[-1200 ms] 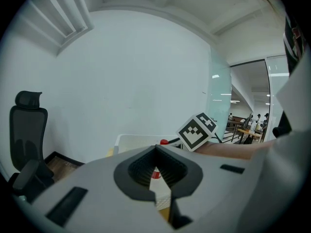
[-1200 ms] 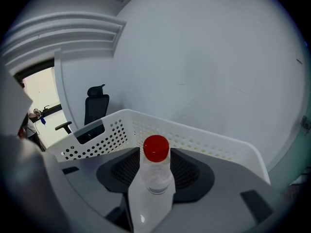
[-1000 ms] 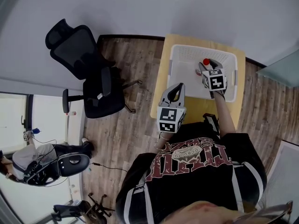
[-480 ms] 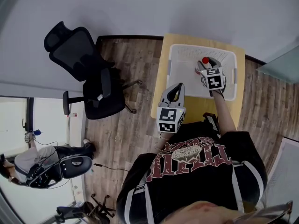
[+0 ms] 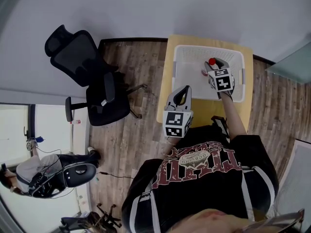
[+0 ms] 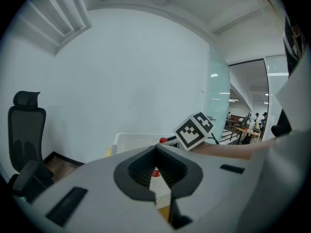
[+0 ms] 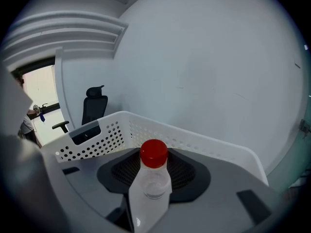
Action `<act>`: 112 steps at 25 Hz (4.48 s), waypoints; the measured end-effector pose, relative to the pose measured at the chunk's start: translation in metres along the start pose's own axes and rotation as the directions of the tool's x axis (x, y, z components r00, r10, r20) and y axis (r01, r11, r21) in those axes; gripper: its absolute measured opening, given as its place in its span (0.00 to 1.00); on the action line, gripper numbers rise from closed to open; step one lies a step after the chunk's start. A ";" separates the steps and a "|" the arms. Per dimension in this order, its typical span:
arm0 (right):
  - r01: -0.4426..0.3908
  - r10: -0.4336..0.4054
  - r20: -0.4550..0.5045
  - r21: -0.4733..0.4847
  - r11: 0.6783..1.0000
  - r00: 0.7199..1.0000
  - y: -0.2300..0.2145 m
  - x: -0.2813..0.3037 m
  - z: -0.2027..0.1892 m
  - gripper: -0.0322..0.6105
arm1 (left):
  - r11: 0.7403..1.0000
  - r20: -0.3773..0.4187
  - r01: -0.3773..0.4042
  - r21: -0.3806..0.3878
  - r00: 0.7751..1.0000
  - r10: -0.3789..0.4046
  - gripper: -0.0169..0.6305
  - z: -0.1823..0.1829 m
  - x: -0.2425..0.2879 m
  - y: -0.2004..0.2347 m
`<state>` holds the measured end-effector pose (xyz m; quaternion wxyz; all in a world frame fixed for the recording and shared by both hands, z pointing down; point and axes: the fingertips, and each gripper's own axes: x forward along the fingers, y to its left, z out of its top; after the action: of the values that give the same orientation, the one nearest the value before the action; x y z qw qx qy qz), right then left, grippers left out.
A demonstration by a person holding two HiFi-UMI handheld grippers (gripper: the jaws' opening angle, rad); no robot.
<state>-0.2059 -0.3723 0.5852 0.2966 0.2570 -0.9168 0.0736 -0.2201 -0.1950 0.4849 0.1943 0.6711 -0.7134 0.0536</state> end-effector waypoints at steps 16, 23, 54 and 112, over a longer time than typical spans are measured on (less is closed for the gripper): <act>-0.043 0.044 0.044 -0.028 0.999 0.998 0.007 -0.029 0.011 0.32 | 1.000 0.014 0.024 0.012 1.000 -0.024 0.07 0.004 0.004 -0.009; -0.064 0.066 0.072 -0.029 0.998 0.995 0.011 -0.047 0.018 0.31 | 0.999 0.025 0.047 0.020 0.999 -0.048 0.07 0.007 0.009 -0.017; -0.076 0.089 0.158 -0.085 0.993 0.983 0.027 -0.123 0.037 0.31 | 0.991 0.018 0.125 0.039 0.992 -0.126 0.07 0.001 0.012 -0.050; -0.016 0.055 0.345 -0.117 0.993 0.937 0.072 -0.306 0.068 0.31 | 0.966 -0.027 0.240 0.095 0.971 -0.239 0.07 -0.027 -0.021 -0.102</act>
<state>-0.0657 -0.1997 0.3528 0.1429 0.2323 -0.9619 -0.0194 -0.1138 -0.1754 0.4837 0.1721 0.7606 -0.6221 0.0696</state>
